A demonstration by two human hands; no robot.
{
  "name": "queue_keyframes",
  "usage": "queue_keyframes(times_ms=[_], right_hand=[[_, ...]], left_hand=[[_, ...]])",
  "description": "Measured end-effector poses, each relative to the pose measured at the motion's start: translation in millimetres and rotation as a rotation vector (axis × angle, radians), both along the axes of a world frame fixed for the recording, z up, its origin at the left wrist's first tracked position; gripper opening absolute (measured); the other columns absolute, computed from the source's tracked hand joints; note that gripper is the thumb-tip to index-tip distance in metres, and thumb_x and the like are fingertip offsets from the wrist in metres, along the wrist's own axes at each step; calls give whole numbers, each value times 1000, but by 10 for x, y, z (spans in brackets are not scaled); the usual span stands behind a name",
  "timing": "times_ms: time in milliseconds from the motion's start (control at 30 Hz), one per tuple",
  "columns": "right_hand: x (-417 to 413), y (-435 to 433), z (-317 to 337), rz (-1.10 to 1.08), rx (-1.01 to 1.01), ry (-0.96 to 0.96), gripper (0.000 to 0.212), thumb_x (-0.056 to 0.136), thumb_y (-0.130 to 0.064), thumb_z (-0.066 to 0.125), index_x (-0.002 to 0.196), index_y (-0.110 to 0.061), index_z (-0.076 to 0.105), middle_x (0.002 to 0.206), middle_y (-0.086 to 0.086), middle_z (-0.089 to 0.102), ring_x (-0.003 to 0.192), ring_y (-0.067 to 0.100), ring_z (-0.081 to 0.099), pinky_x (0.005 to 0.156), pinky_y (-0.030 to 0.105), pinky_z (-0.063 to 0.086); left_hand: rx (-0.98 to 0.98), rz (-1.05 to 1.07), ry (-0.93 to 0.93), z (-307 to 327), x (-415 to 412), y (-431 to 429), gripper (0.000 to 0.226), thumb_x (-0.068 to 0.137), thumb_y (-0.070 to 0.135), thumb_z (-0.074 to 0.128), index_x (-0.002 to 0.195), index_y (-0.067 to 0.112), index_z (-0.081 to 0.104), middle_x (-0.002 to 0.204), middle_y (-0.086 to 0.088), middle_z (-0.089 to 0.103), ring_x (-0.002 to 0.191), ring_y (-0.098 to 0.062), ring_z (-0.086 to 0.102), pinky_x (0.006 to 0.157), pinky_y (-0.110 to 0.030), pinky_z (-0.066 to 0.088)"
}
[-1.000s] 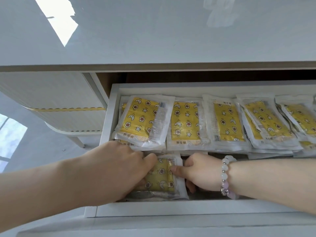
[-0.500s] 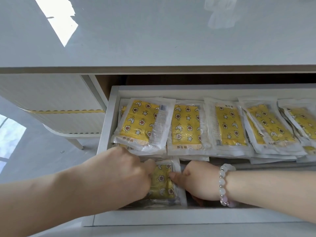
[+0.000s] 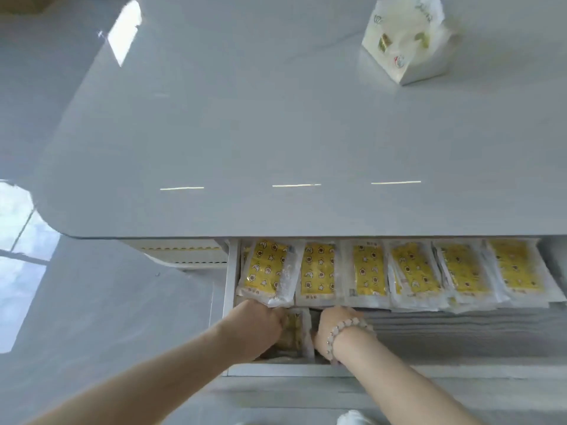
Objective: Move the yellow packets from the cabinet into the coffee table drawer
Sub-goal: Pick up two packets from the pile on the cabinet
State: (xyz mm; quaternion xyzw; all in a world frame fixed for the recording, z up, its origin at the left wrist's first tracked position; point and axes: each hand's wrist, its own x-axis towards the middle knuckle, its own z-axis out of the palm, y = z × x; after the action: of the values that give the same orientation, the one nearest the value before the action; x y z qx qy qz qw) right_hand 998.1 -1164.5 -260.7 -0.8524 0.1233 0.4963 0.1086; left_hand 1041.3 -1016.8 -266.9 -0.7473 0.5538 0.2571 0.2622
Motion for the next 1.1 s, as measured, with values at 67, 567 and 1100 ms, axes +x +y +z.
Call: queue_keyframes(times_ms=[67,567,1100], right_hand=[[-62,-92,278,42,-5,-89,34,96,-25,44,122,-8,57,124,9,59,114,26,57,85,31,45],[1254,-196,4748,256,-131,-867,32,94,-22,39,122,-17,53,123,4,54,117,22,47,96,33,36],[787,3275,6517,1054,300,-1341,45,94,-36,41,132,-13,42,135,7,47,121,24,45,98,35,33]], left_hand=[[-21,123,76,263,-19,-8,33,95,-2,38,124,-1,52,136,-16,48,102,-33,61,78,-39,51],[-513,934,-426,4333,1041,430,27,92,24,46,116,17,57,113,-1,61,108,-24,54,94,-33,33],[-418,1482,-1079,6388,-628,3249,34,97,31,40,126,15,45,125,-4,50,113,-25,49,89,-33,36]])
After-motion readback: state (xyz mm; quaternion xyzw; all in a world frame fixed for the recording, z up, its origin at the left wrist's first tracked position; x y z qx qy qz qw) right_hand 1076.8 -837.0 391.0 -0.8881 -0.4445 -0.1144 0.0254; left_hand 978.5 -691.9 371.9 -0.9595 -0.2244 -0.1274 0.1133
